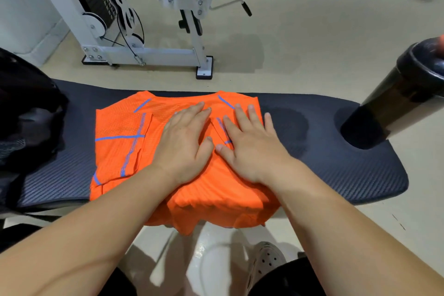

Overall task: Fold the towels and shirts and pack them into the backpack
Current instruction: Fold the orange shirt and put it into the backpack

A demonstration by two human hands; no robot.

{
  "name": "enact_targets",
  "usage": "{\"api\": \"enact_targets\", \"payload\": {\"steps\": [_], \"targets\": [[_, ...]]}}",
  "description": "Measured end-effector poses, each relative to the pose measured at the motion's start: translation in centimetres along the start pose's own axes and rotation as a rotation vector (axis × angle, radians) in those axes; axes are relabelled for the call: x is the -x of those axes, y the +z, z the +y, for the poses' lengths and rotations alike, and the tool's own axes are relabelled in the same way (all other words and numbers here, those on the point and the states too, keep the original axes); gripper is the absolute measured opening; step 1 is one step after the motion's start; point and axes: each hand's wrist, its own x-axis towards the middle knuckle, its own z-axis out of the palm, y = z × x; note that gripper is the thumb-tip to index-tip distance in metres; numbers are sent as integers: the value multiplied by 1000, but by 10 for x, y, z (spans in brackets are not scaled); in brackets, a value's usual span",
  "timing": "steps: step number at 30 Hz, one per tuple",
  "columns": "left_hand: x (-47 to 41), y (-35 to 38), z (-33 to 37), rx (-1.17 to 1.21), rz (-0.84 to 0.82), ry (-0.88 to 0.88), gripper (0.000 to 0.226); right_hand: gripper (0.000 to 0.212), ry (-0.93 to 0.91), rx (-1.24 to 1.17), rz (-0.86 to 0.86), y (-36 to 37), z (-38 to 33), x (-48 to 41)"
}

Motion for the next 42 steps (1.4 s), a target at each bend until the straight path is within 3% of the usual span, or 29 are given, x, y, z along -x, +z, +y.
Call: {"api": "enact_targets", "payload": {"steps": [6,10,13,16,19,22,25,28,32,35,38,42], "targets": [[-8,-44,-13,-83,16,-23,60,86,72,6,-51,12,-1,-13],[-8,-88,-65,-267,-45,-261,57,78,76,-6,-62,-1,6,-13],[-3,-111,-102,-293,-125,-470,52,60,80,-44,165,-14,9,-21],[-3,-116,-114,-150,-144,-581,67,43,185,-25,333,-24,19,-37],[-5,-108,-116,-18,-30,-665,80,46,358,-141,173,-33,31,-54],[-8,-97,-119,-7,-8,-652,80,51,379,-185,115,-44,35,-61],[-12,-98,-119,-35,-12,-653,69,51,335,-169,39,-50,32,-65],[-13,-107,-119,-2,-5,-653,44,63,354,-151,-5,-52,34,-71],[-13,-110,-127,-34,-79,-617,44,86,410,-258,-9,-51,40,-78],[-11,-108,-133,40,-114,-617,52,72,421,-355,13,-49,44,-79],[-10,-108,-137,120,-104,-632,32,44,407,-372,21,-50,47,-76],[-10,-109,-134,110,-97,-619,16,27,347,-445,-12,-49,52,-73]]}}
